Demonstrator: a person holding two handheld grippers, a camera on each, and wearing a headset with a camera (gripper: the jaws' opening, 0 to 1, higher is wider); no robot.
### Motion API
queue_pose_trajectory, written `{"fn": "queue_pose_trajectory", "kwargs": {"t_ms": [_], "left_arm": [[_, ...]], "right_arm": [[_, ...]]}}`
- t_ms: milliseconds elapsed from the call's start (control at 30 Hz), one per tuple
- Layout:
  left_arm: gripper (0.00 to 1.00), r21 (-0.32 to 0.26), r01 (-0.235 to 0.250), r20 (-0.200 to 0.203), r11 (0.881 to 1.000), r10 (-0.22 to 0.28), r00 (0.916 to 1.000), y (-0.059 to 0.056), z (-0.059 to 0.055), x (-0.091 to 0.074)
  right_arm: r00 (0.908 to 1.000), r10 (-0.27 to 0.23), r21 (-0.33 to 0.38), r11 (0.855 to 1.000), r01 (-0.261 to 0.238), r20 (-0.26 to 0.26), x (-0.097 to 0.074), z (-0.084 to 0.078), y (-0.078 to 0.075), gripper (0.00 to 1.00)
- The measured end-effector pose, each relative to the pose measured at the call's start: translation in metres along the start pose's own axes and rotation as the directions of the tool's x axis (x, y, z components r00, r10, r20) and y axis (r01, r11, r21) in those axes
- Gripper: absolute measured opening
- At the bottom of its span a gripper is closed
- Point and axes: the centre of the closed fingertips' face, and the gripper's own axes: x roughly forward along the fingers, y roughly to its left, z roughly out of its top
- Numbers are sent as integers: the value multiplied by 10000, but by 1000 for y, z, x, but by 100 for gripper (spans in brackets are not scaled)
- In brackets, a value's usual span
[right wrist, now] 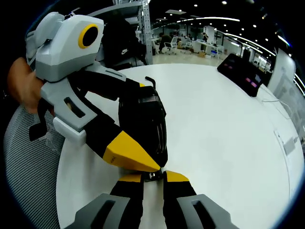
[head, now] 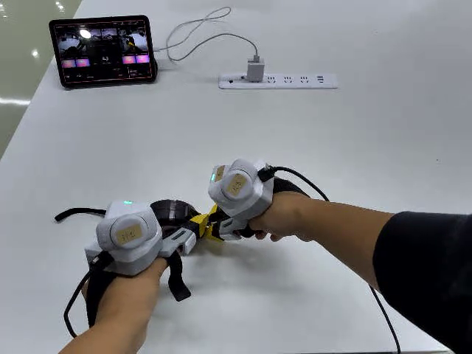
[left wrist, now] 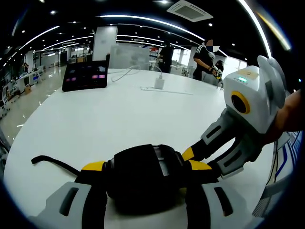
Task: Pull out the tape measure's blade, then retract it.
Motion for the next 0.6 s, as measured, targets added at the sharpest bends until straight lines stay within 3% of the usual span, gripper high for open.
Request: {"fn": "queue_pose_trajectory", "kwargs": {"t_ms": [100, 433, 533, 600], "left_arm": [[63, 377, 112, -35, 9992, -111, 9999, -1, 2, 0], [63, 41, 246, -29, 9997, -246, 9997, 1, 3, -3], [65, -92, 251, -18, 9996, -251, 9997, 4, 4, -6], [71, 148, 309, 28, 9994, -309, 9995, 7, 5, -8]], "right_arm": [[10000, -40, 28, 10000, 40, 70, 0, 0, 0, 12], [9998, -172, -48, 9998, 173, 115, -13, -2, 4, 15], [9996, -208, -28, 9998, 209, 212, -20, -2, 7, 16], [9992, -295, -67, 9995, 296, 254, -26, -5, 8, 17]]}}
